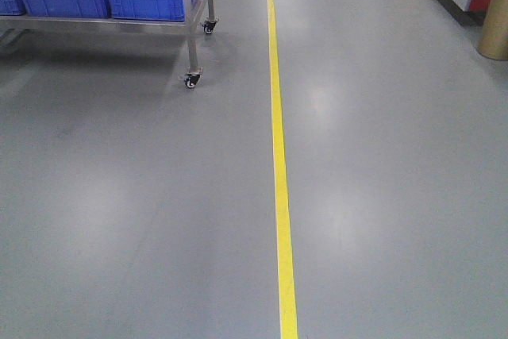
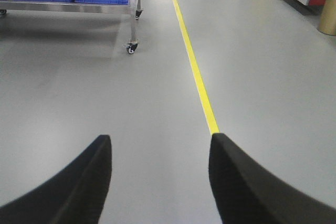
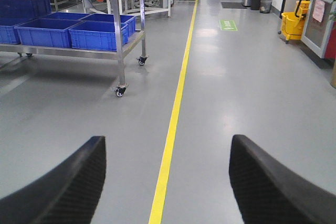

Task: Move and align brake pads A on conveyor
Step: 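Drive the base along the yellow floor line, then turn the base toward the steel table with two brake pads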

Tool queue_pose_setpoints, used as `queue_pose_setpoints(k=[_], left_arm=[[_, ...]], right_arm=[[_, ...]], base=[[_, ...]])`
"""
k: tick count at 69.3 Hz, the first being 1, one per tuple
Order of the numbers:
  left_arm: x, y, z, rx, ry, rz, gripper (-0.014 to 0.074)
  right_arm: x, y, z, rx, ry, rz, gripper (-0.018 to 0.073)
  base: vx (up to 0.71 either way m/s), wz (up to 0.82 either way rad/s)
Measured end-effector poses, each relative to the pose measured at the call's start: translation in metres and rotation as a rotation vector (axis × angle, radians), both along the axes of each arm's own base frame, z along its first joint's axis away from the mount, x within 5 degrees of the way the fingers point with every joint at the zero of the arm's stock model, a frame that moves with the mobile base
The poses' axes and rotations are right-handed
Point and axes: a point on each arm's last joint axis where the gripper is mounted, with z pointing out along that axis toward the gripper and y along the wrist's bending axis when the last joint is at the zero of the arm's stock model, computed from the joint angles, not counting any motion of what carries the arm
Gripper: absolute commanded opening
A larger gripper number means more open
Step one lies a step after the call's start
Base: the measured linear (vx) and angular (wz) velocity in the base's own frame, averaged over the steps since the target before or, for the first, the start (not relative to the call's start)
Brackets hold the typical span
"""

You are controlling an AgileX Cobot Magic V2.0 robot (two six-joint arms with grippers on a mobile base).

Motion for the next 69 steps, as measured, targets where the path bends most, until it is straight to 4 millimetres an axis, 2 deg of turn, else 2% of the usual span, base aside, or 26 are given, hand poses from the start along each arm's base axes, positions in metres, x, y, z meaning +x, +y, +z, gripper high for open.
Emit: queue_pose_setpoints(k=[17,33,69], left_arm=[[0.0,0.0,0.0,0.0,0.0,0.0,0.039],[0.0,0.0,0.0,0.0,0.0,0.0,0.039],[0.0,0.0,0.0,0.0,0.0,0.0,0.039]], right_arm=[[0.0,0.0,0.0,0.0,0.0,0.0,0.0484],[0.0,0.0,0.0,0.0,0.0,0.0,0.0484],[0.0,0.0,0.0,0.0,0.0,0.0,0.0484]], base=[[0.5,0.12],[0.39,0.45],[0.28,0.94]])
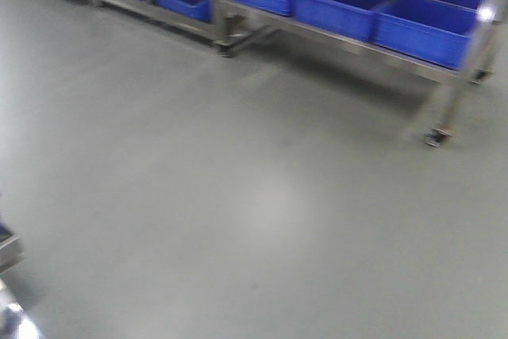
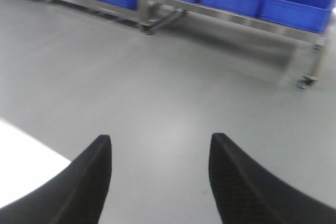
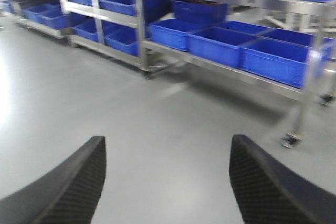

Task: Move and align brake pads A on conveyor
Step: 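Turn the base toward the steel table with two brake pads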

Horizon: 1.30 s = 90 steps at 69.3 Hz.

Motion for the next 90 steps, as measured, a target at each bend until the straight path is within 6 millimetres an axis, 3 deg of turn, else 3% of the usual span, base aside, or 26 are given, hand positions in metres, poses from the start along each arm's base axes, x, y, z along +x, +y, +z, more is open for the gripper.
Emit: queue_pose_setpoints(k=[59,90], left_arm=[[0.0,0.0,0.0,0.0,0.0,0.0,0.039],[0.0,0.0,0.0,0.0,0.0,0.0,0.039]], right_arm=[[0.0,0.0,0.0,0.0,0.0,0.0,0.0484],[0.0,0.0,0.0,0.0,0.0,0.0,0.0484]], base=[[0.08,0.84],[0.01,0.42]])
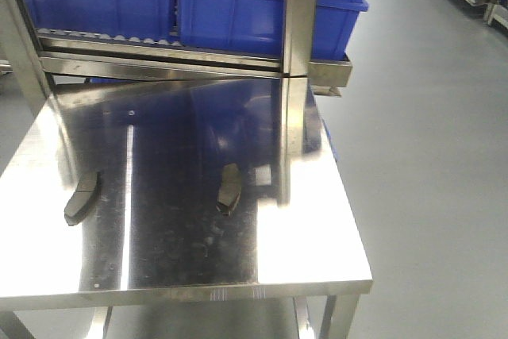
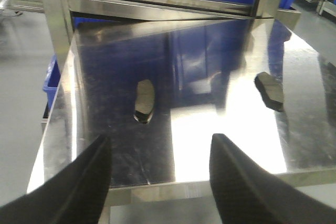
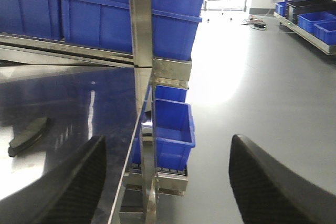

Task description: Move and align brake pads A on conveyor

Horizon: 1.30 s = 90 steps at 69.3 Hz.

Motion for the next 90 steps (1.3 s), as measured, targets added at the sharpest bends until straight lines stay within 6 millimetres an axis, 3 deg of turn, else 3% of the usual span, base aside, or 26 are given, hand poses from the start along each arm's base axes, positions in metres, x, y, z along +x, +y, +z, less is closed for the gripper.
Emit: queue_pose_setpoints(k=[90], left_arm=[[0.0,0.0,0.0,0.0,0.0,0.0,0.039]], right_arm=[[0.0,0.0,0.0,0.0,0.0,0.0,0.0484]], base=[[0.1,0.02]])
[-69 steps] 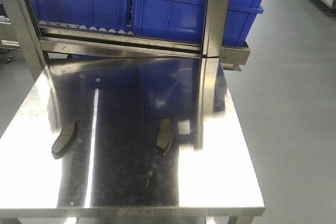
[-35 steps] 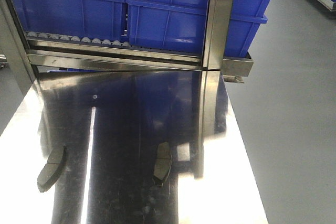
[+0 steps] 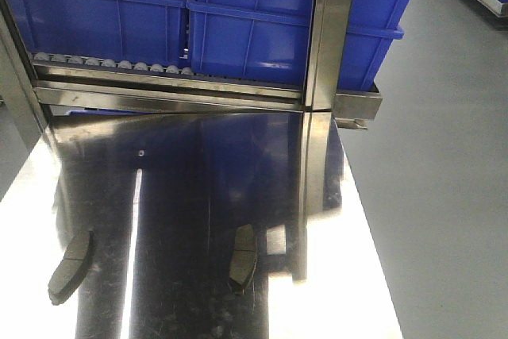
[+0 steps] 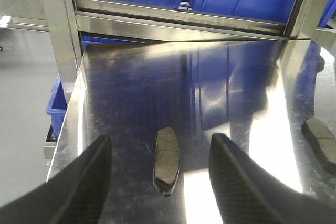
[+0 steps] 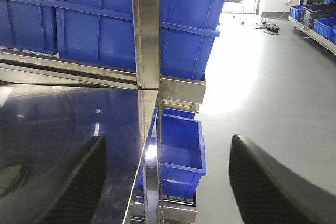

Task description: Move and align brake pads A on conveyor

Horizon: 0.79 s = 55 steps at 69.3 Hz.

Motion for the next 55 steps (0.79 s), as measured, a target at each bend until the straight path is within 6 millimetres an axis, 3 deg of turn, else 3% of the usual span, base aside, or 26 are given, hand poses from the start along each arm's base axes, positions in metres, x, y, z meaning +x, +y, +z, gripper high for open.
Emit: queue_pose_setpoints(k=[55], left_arm=[[0.0,0.0002,0.0,0.003,0.0,0.001,0.039]], right_arm=[[0.0,0.0,0.0,0.0,0.0,0.0,0.0484]], base=[[0.0,0.0]])
